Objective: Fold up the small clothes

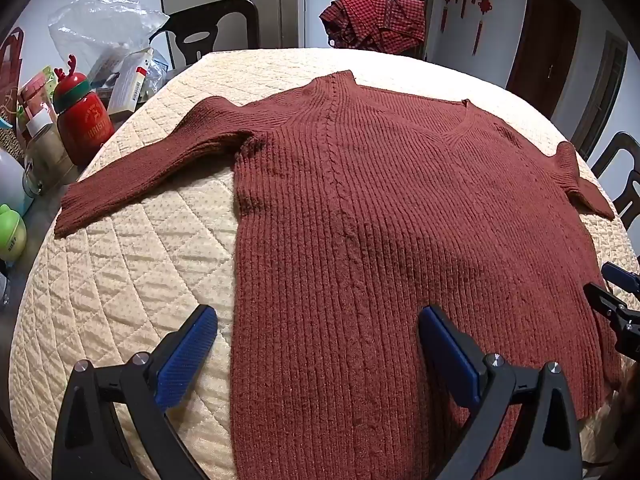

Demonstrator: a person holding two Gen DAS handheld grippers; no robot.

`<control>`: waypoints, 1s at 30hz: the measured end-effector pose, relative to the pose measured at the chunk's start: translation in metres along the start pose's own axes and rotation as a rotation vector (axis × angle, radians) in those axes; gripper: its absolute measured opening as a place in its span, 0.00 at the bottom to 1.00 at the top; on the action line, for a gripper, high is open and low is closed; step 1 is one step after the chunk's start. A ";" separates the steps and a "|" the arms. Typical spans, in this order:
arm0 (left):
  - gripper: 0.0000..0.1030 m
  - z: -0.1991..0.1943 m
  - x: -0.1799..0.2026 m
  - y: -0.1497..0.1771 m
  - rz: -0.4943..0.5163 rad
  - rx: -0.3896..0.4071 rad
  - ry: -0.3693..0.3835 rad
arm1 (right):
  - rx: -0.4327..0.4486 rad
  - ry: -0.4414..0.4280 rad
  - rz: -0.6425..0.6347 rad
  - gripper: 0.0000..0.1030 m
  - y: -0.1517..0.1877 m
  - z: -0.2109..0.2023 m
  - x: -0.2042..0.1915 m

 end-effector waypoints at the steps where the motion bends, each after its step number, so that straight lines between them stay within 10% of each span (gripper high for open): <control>1: 0.99 0.000 0.000 0.000 -0.001 -0.002 0.000 | 0.000 0.000 0.000 0.77 0.000 0.000 0.000; 30: 1.00 0.001 0.001 0.000 0.001 -0.001 -0.003 | 0.002 0.002 -0.003 0.77 0.000 0.000 0.001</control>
Point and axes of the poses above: each gripper's, at about its wrist camera, not at the fingertips, and z roughly the way its jaws point, x to its right, y to its underside, the point moved 9 cm from there along z, roughly the way its jaws point, and after that the axes turned 13 degrees about x, right-handed, at the moved point
